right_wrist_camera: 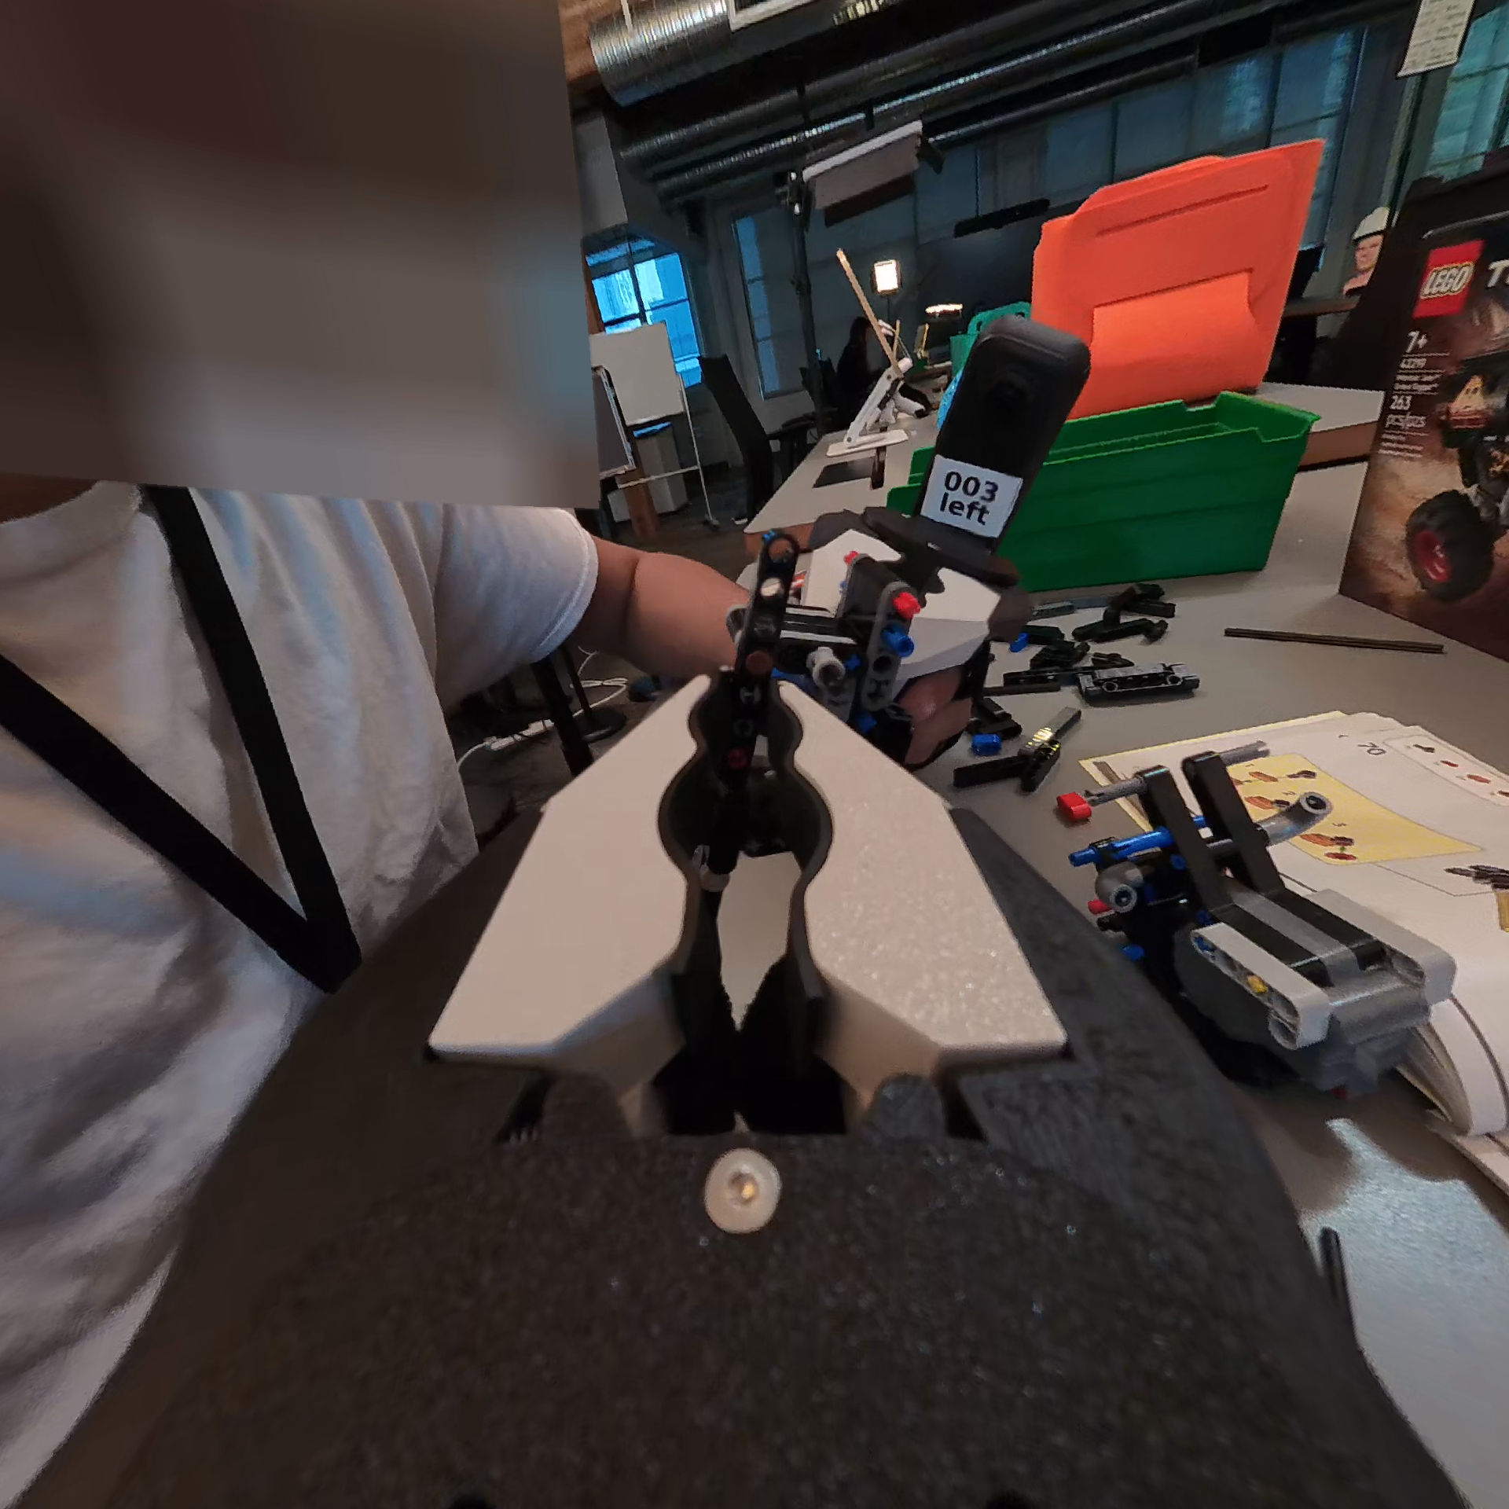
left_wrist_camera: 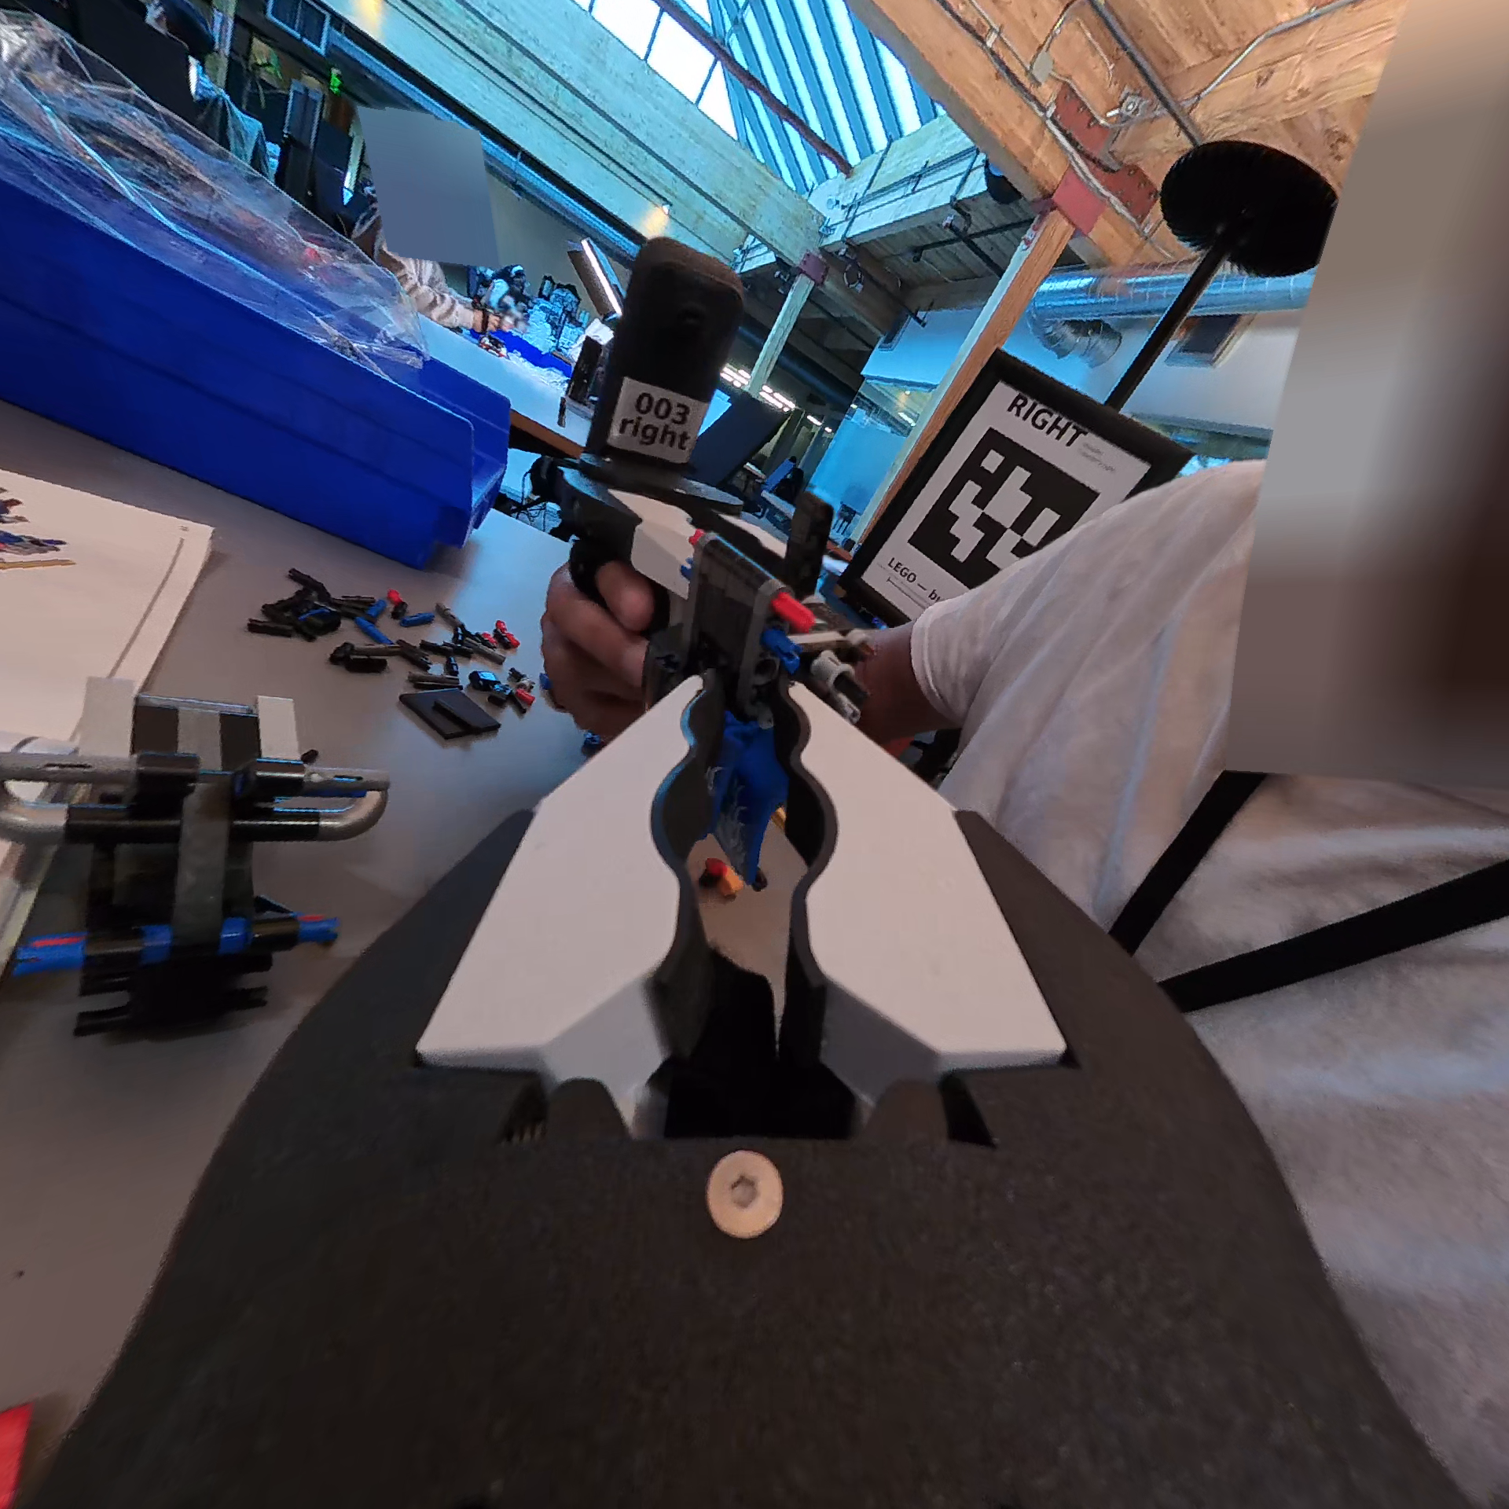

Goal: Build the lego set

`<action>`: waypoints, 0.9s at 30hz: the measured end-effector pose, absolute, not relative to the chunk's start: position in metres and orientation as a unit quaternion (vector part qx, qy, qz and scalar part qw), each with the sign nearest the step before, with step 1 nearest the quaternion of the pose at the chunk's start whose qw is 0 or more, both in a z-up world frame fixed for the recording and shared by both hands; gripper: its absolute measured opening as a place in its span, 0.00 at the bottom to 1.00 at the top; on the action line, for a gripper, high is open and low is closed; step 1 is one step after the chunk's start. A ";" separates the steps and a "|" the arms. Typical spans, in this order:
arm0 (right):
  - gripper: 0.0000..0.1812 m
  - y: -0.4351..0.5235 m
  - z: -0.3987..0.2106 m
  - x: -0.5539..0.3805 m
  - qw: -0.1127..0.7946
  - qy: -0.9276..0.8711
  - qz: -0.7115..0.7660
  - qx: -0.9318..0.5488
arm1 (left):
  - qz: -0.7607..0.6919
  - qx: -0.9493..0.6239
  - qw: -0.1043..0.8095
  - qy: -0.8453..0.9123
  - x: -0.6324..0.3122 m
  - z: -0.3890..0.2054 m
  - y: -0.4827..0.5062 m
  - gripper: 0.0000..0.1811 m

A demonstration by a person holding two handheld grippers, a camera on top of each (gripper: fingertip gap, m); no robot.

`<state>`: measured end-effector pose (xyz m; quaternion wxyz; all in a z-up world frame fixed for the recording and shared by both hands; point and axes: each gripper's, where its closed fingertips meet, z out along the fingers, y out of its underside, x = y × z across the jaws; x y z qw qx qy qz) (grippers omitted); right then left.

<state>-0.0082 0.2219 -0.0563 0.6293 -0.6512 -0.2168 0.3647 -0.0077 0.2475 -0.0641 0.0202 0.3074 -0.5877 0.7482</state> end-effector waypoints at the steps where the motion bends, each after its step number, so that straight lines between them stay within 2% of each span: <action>1: 0.04 0.222 -0.056 -0.008 0.629 -0.216 0.364 -0.652 | 0.745 0.307 0.012 -0.592 -0.007 -0.065 0.248 0.05; 8: 0.04 0.221 -0.047 0.014 0.642 -0.180 0.372 -0.645 | 0.750 0.315 -0.044 -0.579 0.001 -0.053 0.268 0.13; 12: 0.04 0.224 -0.040 0.040 0.662 -0.132 0.373 -0.636 | 0.736 0.324 -0.088 -0.588 0.007 -0.056 0.277 0.13; 20: 0.04 0.233 -0.053 0.052 0.660 -0.109 0.344 -0.659 | 0.704 0.319 -0.101 -0.627 0.007 -0.072 0.264 0.13; 27: 0.03 0.240 -0.083 0.030 0.630 -0.267 0.071 -0.726 | 0.661 0.311 -0.150 -0.666 0.007 -0.078 0.256 0.13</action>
